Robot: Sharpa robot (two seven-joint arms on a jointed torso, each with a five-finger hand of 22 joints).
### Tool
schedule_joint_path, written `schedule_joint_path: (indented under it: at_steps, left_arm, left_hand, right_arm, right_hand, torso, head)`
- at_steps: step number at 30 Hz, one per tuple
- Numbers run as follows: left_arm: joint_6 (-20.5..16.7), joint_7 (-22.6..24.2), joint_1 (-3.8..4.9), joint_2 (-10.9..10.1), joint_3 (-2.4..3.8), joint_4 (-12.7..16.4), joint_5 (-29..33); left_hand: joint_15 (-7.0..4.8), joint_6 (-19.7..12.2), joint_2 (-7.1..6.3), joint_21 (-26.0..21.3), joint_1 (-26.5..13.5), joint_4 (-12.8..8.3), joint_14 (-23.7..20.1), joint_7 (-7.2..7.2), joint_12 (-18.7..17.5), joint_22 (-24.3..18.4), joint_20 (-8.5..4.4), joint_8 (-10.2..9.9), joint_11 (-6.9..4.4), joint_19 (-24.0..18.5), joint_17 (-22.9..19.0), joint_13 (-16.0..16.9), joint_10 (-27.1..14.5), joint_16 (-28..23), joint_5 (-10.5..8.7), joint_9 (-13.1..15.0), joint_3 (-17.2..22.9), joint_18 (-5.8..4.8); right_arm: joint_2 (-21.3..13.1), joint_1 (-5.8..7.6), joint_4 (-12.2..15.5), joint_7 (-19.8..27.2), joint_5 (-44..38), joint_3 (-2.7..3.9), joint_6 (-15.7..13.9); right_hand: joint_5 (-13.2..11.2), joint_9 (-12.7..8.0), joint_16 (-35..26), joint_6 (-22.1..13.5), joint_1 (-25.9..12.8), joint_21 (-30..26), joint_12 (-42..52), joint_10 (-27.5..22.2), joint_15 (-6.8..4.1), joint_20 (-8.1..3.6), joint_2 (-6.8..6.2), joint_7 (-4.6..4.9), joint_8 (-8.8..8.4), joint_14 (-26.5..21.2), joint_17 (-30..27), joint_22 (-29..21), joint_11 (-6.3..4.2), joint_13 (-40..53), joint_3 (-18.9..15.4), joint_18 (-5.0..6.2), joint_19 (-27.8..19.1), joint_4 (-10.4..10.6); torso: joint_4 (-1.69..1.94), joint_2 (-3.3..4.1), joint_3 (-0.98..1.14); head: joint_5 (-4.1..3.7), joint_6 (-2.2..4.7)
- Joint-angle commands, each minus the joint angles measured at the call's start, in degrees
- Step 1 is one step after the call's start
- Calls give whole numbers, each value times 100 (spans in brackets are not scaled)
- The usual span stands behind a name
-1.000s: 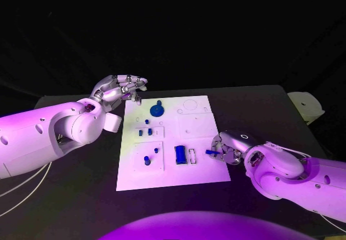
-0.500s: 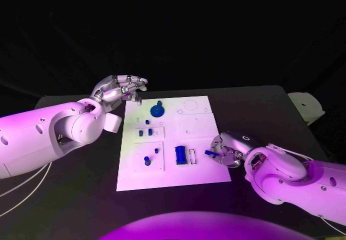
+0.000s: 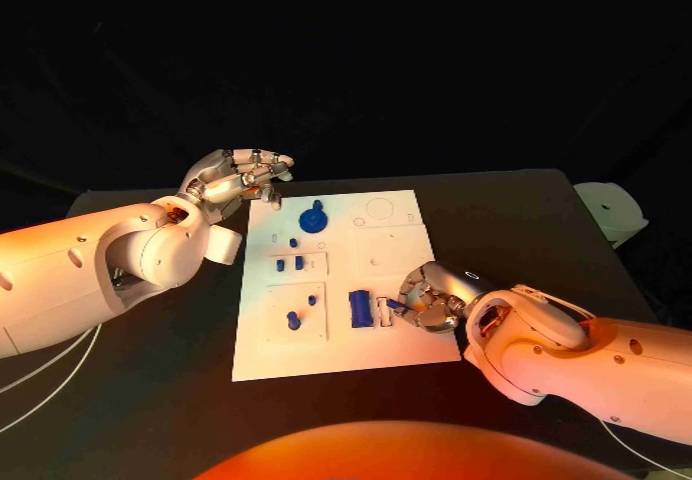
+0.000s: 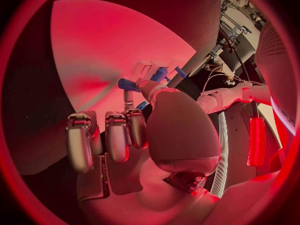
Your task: Assemble the parts on the task board
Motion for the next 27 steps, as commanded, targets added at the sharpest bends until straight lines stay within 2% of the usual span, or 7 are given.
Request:
schedule_joint_path:
  at_steps: [1,7,12,20,27]
  left_arm:
    - [128,35,2,1,3,23,-38]
    - [131,32,2,-10,3,33,-42]
    - [129,27,2,-16,3,36,-43]
    - [131,20,3,-25,3,42,-53]
    - [136,13,3,-36,3,51,-64]
  left_hand:
    - [-4,-49,13,-27,82,-19,-26,-3,41,-2,16,18,-1,19,-8,-10,-54,28,30,8,44,39]
    - [-6,-49,19,-22,115,-44,-30,-2,48,2,12,24,-1,21,-11,-13,-58,28,30,10,63,39]
    - [-6,-49,19,-22,115,-44,-30,-2,48,2,12,24,-1,21,-11,-13,-58,28,30,10,63,39]
    - [-6,-51,19,-20,122,-51,-31,0,51,3,11,25,1,22,-12,-15,-59,28,29,11,68,38]
    - [-6,-51,19,-20,122,-51,-31,0,51,3,11,25,1,22,-12,-15,-59,28,29,11,68,38]
  right_arm:
    - [83,-20,-47,113,484,1,-5]
    - [207,-37,-157,101,702,1,-33]
    - [277,-40,-226,72,746,1,-26]
    - [334,-42,-304,24,763,1,171]
    - [377,-44,-360,1,761,1,279]
  right_hand:
    - [3,144,8,70,-175,-6,32,191,-33,-28,5,-55,11,570,1387,1491,-12,1058,12,-68,582,66]
    - [-83,190,10,168,-564,21,70,216,-51,-41,53,-86,63,572,1392,1498,-35,1081,-76,-73,589,316]
    - [36,216,12,186,-680,26,65,216,-62,-51,57,-97,84,573,1395,1500,-46,1079,-131,-74,590,392]
    - [21,251,6,225,-828,7,54,212,-70,-60,61,-111,127,570,1383,1495,-56,1074,-218,-70,585,506]
    - [4,263,3,243,-854,-2,48,210,-74,-62,57,-119,145,569,1377,1492,-62,1072,-241,-69,583,525]
  torso:
    - [4,5,-2]
    - [-6,2,1]
    - [-1,-1,1]
    - [-3,0,1]
    - [1,2,2]
  head:
    - [2,-13]
    - [26,-19]
    - [25,-22]
    - [22,-29]
    - [39,-43]
